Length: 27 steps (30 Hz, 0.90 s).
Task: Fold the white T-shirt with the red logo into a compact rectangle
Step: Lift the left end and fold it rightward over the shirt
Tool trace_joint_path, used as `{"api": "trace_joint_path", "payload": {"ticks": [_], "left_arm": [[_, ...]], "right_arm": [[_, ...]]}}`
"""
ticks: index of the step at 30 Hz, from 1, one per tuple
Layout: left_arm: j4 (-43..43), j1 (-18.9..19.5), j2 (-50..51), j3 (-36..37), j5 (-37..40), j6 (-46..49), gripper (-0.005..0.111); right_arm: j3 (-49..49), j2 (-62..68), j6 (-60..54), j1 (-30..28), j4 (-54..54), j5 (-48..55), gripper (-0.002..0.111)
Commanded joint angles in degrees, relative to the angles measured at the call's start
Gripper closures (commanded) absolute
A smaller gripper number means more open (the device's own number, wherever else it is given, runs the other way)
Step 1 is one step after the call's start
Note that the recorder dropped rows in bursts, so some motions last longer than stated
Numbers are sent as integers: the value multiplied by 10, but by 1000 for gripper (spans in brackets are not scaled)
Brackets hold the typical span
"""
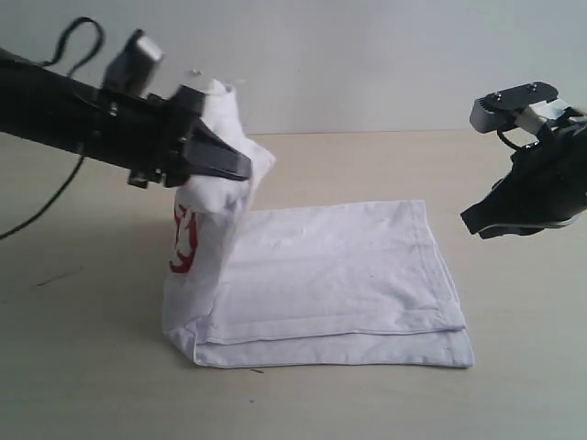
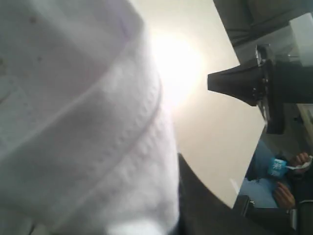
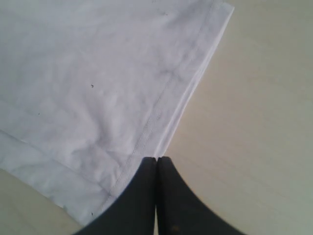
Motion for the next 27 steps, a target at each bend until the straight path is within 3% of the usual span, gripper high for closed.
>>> {"api": "trace_joint_path", "payload": {"ticks": [1,8,10,14,15,21,27], "left_arm": [[-17,-96,67,-34,-79,-2,107],[-43,-162,163,-79,-76,-5,104],[-58,-172,177,-91,-71,-4,87],[-64,-173,182,-109,-74,-41,25],[-58,-171,182,-113,-71,-48,23],[-47,-149,179,-147,-21,-48,36],[191,-114,177,-142,14,-80,72]], "right_arm": [[0,1,-1,-1,2,-4,108],[0,1,-1,-1,2,-10,108],[0,1,-1,-1,2,-10,108],[0,1,-1,-1,2,-9,108],[0,1,-1,-1,2,-9,108],[0,1,-1,-1,5,-3,108],[0,2,-28,-1,7,15,108]]}}
